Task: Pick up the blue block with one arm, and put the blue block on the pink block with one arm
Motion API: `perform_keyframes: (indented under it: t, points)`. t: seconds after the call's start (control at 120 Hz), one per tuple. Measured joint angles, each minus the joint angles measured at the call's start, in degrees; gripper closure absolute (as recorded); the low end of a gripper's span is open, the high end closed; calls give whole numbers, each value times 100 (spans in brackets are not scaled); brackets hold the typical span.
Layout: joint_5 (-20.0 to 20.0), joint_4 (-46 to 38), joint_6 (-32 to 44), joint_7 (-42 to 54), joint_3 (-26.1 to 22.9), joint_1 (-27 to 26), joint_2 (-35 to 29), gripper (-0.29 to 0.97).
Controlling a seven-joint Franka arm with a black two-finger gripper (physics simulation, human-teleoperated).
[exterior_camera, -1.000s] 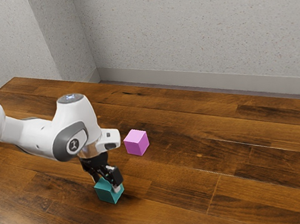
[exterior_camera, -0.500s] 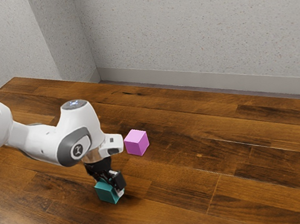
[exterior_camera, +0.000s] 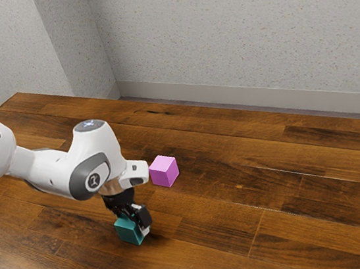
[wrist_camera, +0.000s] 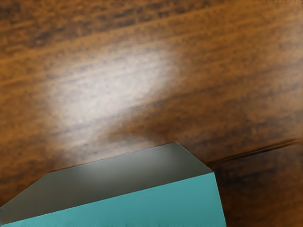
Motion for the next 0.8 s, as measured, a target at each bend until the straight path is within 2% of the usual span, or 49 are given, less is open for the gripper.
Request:
perform_keyframes:
  t: [0.142,0.358,0.475,0.8]
  points:
    - [0,0,0,9,0,0,4,2]
    - [18,35,6,-11,0,1,42,27]
    - [38,43,10,-39,2,-1,51,25]
    - [63,139,-15,-111,3,-7,-231,32]
